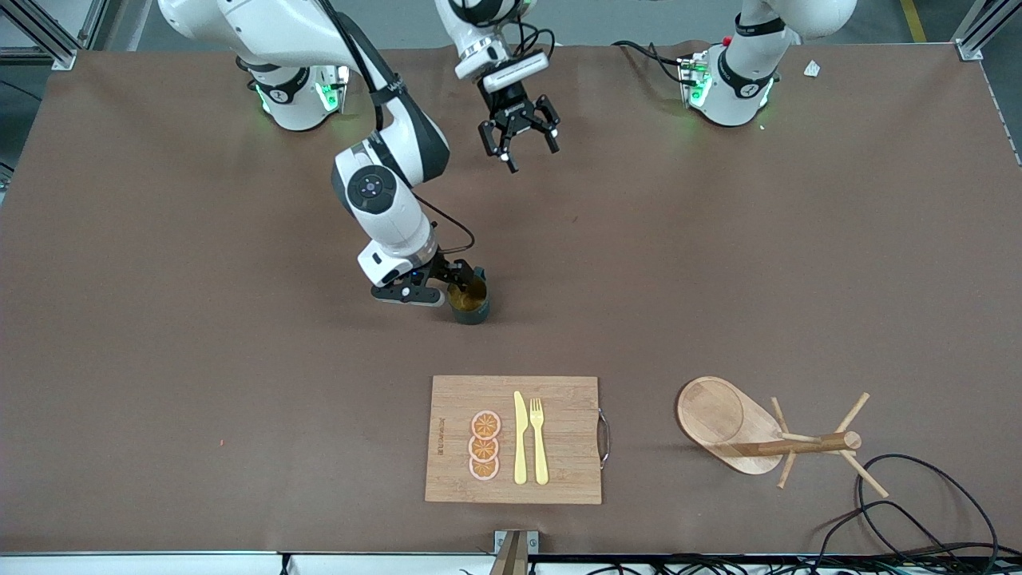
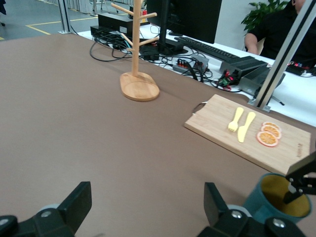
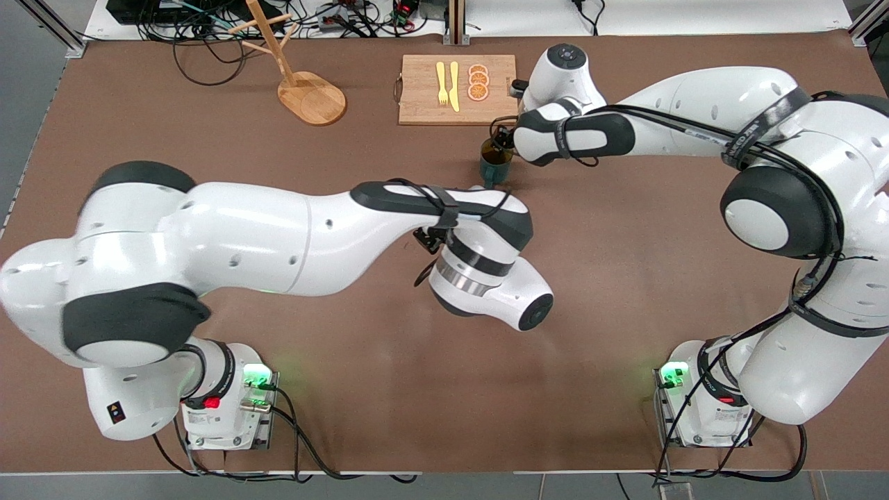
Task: Transfer cup from left to right arm and place
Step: 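Grasp the mug with the right gripper while the left gripper withdraws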
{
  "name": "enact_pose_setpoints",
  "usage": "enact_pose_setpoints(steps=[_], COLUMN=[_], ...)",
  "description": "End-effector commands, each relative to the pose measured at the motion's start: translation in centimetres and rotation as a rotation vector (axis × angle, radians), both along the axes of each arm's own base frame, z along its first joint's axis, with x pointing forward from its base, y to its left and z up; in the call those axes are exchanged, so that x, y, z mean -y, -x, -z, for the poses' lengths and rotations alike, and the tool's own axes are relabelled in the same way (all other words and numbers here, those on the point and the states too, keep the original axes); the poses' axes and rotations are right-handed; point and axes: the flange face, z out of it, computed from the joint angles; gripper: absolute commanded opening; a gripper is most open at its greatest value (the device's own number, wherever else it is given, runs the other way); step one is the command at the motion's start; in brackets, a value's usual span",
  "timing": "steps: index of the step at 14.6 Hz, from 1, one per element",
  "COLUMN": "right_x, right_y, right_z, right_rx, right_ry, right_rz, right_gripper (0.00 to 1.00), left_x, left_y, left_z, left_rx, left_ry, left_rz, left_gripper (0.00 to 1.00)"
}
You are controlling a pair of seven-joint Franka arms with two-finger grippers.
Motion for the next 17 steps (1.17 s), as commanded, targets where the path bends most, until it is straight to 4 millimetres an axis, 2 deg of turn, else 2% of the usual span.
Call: enact_pose_setpoints(steps=[1,4,5,6,8,11,12,14,15,17], right_x=[-0.1,0.4,0.4,0.4,0.4,1.9,2.4,5.7,8.5,13.5], right_y=[-0.1,-0.3,-0.5,-0.6,-0.9,-1.2,-1.4,-2.7,-3.8,-5.3], right_z=[0.5,0.9,0.7,0.6,0.2,0.0,-1.0,-2.8,-3.8,-5.1], right_rx=[0.006,-0.001,0.001,0.004,0.028,-0.005,-0.011,-0.036,-0.048,-0.026], right_ry=[-0.008,0.002,0.001,0.002,0.007,0.033,0.038,0.044,0.044,0.039], right_rz=[0.024,-0.002,-0.010,-0.021,-0.157,-0.294,-0.355,-0.462,-0.573,-0.777], right_gripper=[0.74,0.12,0.01,0.00,0.00,0.00,0.00,0.00,0.00,0.01], left_x=[-2.2,-3.6,-4.4,-5.1,-7.0,-7.8,-8.3,-9.9,-11.1,-13.0], left_y=[0.6,-2.5,-3.7,-4.9,-7.9,-11.6,-13.3,-16.8,-18.9,-22.0], left_z=[-3.4,-7.3,-8.3,-9.1,-11.3,-12.9,-13.8,-15.9,-17.5,-19.6], left_rx=[-0.063,-0.096,-0.115,-0.146,-0.166,-0.215,-0.229,-0.306,-0.365,-0.452], left_ry=[-0.019,-0.014,-0.040,-0.070,-0.079,-0.068,-0.072,-0.082,-0.050,-0.036], left_rz=[0.012,-0.026,-0.039,-0.053,-0.088,-0.123,-0.130,-0.135,-0.156,-0.145], left_gripper=[1.00,1.00,1.00,1.00,1.00,1.00,1.00,1.00,1.00,1.00])
